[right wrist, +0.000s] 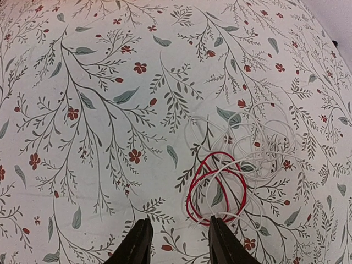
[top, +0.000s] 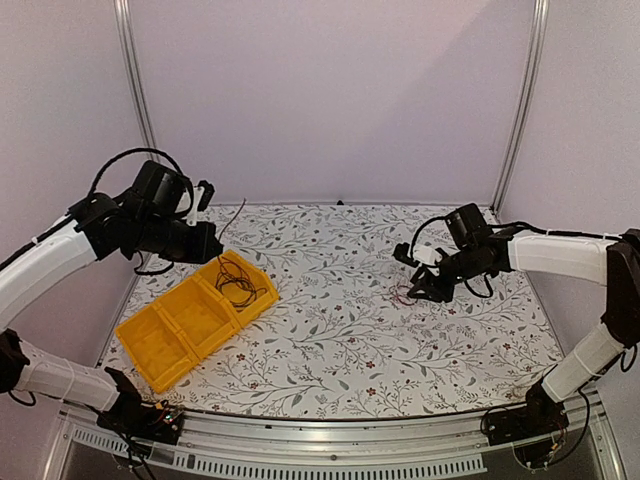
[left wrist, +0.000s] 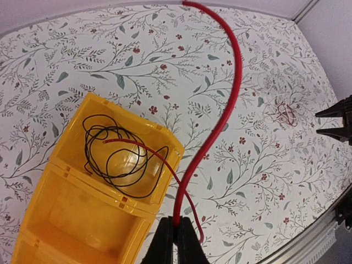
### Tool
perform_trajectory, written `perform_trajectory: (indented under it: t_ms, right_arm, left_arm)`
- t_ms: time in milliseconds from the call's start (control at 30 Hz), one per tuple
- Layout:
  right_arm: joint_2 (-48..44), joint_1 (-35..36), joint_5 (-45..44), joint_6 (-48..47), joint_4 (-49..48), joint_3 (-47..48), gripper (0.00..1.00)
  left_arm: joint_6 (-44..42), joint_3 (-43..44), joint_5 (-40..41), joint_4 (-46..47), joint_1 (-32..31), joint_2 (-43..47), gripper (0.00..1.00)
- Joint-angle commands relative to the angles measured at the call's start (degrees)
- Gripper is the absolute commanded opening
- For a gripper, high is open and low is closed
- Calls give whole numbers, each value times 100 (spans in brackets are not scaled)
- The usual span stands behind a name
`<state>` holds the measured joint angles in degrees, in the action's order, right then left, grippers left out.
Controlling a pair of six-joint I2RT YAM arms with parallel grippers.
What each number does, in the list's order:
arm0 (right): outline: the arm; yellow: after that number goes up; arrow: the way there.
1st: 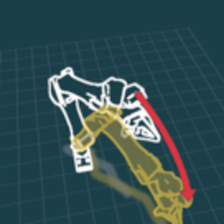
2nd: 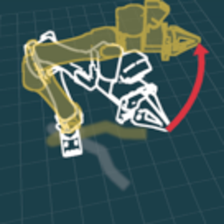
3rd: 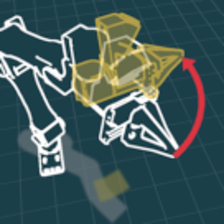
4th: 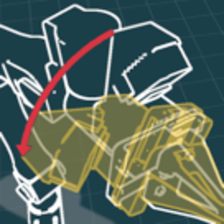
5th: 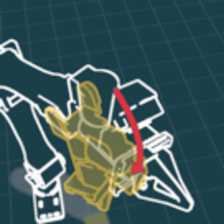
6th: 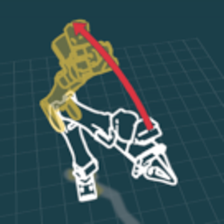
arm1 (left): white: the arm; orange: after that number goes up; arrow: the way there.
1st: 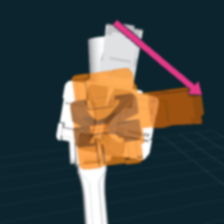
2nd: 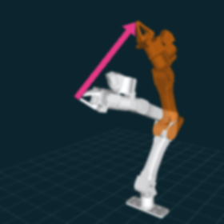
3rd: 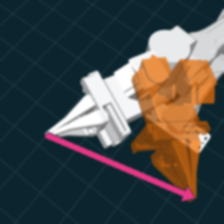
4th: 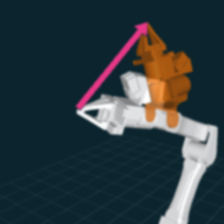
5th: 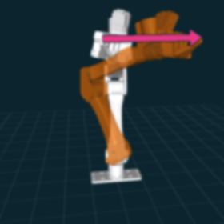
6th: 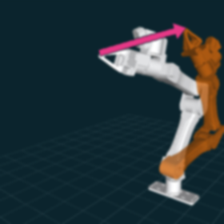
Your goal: Untangle the cables
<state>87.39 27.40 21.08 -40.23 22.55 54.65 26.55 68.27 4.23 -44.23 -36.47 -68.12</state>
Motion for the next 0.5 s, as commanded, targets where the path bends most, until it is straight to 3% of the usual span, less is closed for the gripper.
perform_trajectory:
  t_ms: [0,300,467]
  right_arm:
    - [-72,-1,-94,-61,-88,-94,40]
    - [-8,-6,48,-51,-41,-61,40]
    - [29,1,13,-64,-7,-49,40]
  left_arm:
    - [71,-130,338,-1165,205,198,0]
    - [193,-436,529,-2020,596,363,0]
    - [157,-840,741,-1958,744,-16,0]
